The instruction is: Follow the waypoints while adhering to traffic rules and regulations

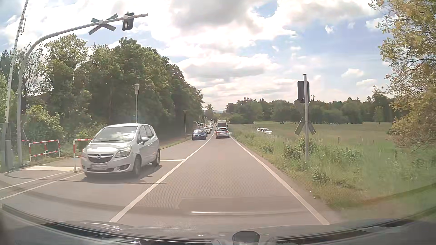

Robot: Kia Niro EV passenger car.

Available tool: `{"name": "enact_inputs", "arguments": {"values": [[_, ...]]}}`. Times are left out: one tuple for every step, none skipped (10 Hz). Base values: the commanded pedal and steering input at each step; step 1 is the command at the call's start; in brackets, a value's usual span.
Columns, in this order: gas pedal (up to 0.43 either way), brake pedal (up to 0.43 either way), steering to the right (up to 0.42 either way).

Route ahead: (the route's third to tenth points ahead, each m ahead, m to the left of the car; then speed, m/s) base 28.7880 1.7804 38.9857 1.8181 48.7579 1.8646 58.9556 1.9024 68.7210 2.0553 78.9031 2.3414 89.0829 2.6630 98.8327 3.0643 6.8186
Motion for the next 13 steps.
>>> {"name": "enact_inputs", "arguments": {"values": [[0.059, 0.0, -0.004], [0.059, 0.0, -0.004], [0.059, 0.0, -0.004], [0.059, 0.0, -0.002], [0.059, 0.0, -0.003], [0.059, 0.0, -0.004], [0.059, 0.0, -0.004], [0.059, 0.0, -0.004], [0.059, 0.0, -0.004], [0.059, 0.0, -0.004], [0.059, 0.0, -0.004], [0.059, 0.0, -0.004], [0.059, 0.0, -0.004]]}}
